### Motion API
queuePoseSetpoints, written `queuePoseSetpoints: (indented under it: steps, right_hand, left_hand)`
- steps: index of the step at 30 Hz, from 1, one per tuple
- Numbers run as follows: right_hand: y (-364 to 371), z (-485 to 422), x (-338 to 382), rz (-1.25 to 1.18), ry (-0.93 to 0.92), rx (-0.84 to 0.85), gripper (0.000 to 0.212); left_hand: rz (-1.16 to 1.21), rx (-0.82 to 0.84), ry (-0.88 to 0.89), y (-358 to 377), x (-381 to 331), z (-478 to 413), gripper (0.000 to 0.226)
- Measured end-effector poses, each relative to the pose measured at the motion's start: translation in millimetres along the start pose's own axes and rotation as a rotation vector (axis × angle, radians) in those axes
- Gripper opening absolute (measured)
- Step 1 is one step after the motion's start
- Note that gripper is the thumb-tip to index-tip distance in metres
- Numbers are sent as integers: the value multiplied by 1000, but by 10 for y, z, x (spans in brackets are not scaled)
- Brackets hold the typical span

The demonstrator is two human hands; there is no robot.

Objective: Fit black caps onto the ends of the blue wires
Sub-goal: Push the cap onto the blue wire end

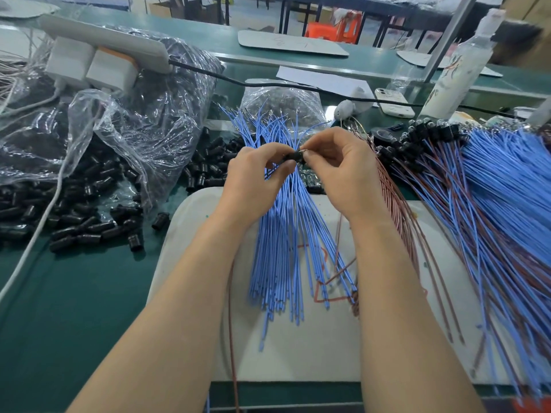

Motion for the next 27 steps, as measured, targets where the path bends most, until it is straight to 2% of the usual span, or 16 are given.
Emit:
queuePoseSetpoints:
  steps: [10,15,18,22,24,27]
  right_hand:
    - [57,-20,-57,-11,62,21,15]
    - [70,-24,-73,-86,108,-97,20]
    - [41,-34,-88,-98,136,-152,21]
    - [130,-26,-79,-42,179,-51,16]
    - [174,-17,-73,9,179,21,21]
    - [197,-13,-66,93,136,-15,17]
  left_hand:
    - [-26,24,-45,28,11,5,15]
    - [-91,-19,-95,47,20,-29,17]
    - [-48,-41,-114,54,43,-24,16]
    - [18,-72,-148,70,54,-7,18]
    - [25,-54,-144,70,45,-7,20]
    - [12,16,-105,84,-6,1,20]
Point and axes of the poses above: each hand's wrist, its own z-axis away from the middle knuckle, its own y-axis out of the palm, x = y × z, the point moved 1 cm from there along -z, towards the middle knuckle, and after that the axes turned 5 degrees about y, right-handed, at the moved point
